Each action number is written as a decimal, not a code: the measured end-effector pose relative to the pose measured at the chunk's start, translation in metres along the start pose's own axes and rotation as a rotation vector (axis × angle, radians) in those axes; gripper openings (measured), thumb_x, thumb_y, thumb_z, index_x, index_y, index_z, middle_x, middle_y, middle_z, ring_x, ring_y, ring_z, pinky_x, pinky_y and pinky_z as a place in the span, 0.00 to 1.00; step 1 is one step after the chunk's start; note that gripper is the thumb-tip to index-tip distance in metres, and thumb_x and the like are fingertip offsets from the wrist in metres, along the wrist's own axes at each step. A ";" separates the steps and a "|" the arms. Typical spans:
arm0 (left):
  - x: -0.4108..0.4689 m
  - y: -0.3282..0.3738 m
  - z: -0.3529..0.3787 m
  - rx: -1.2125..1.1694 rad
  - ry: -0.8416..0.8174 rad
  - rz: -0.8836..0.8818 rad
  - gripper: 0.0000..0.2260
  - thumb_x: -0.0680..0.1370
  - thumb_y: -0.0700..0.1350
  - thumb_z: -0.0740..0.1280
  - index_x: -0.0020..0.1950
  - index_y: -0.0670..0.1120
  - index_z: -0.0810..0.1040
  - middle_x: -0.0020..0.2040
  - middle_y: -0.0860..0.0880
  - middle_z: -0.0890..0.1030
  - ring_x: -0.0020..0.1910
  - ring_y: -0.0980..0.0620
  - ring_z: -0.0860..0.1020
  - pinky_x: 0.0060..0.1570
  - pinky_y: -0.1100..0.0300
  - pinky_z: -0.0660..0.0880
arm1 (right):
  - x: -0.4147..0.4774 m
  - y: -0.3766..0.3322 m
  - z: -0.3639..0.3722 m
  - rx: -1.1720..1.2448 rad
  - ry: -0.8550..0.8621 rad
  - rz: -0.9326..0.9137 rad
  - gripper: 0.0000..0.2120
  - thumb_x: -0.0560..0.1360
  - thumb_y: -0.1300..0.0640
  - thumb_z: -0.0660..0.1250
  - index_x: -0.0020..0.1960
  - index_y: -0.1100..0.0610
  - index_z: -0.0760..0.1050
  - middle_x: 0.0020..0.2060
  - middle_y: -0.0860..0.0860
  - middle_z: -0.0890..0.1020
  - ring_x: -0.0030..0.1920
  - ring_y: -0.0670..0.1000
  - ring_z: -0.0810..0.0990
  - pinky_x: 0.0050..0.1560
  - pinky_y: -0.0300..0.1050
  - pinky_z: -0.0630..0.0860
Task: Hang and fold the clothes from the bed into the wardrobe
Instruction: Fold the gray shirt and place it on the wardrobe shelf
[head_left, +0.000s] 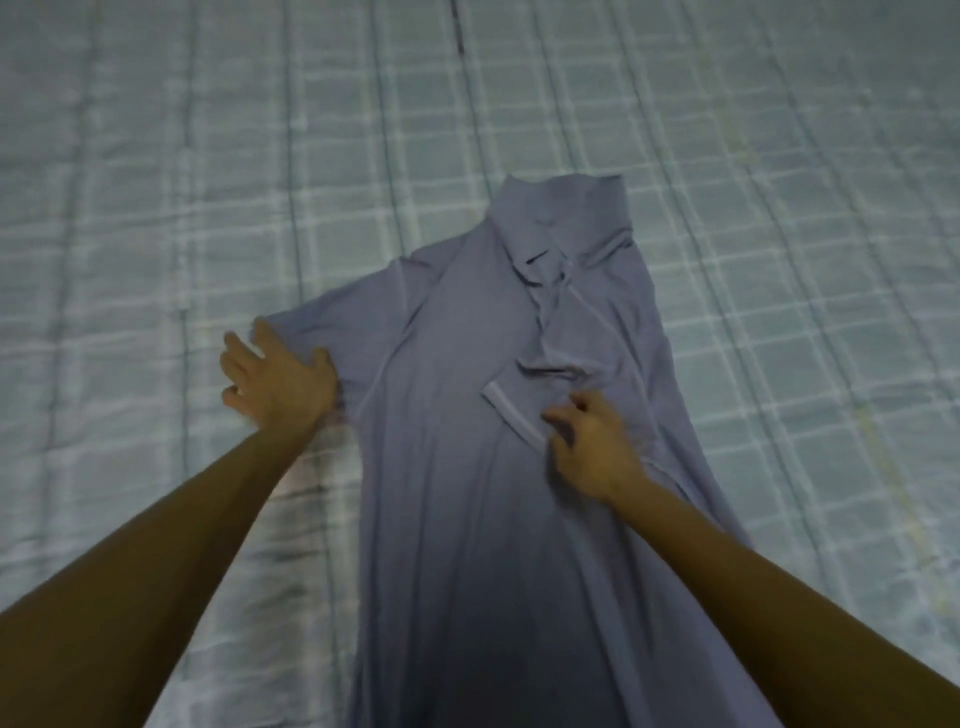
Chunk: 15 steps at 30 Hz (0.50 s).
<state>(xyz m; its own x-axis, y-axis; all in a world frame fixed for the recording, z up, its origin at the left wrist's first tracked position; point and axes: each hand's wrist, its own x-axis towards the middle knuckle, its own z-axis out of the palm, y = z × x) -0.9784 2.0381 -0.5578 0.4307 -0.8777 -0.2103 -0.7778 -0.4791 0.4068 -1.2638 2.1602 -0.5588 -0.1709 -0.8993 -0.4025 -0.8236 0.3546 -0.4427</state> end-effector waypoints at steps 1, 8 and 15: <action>0.010 -0.001 0.000 -0.021 -0.038 -0.038 0.35 0.76 0.53 0.66 0.77 0.45 0.53 0.76 0.39 0.56 0.73 0.40 0.57 0.68 0.43 0.54 | -0.002 -0.002 0.007 0.004 0.040 -0.015 0.15 0.74 0.59 0.65 0.59 0.59 0.79 0.57 0.64 0.74 0.60 0.64 0.73 0.63 0.50 0.67; 0.023 0.048 0.001 -0.422 -0.173 -0.050 0.10 0.76 0.42 0.65 0.54 0.38 0.77 0.50 0.39 0.80 0.50 0.43 0.79 0.42 0.60 0.70 | 0.004 -0.016 0.009 0.186 0.082 0.091 0.13 0.75 0.61 0.65 0.58 0.57 0.79 0.53 0.58 0.79 0.53 0.57 0.78 0.57 0.40 0.69; -0.139 0.140 0.022 -0.394 -0.537 0.999 0.17 0.78 0.50 0.65 0.65 0.46 0.74 0.44 0.46 0.83 0.43 0.48 0.80 0.43 0.62 0.72 | -0.003 0.029 -0.031 0.434 0.574 0.441 0.13 0.77 0.58 0.60 0.55 0.59 0.80 0.51 0.60 0.82 0.53 0.61 0.79 0.55 0.52 0.73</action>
<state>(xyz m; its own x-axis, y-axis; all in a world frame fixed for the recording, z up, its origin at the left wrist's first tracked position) -1.1574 2.0925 -0.4916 -0.6016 -0.7974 0.0473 -0.4257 0.3701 0.8258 -1.3045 2.1649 -0.5455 -0.7728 -0.6045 -0.1931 -0.3564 0.6652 -0.6562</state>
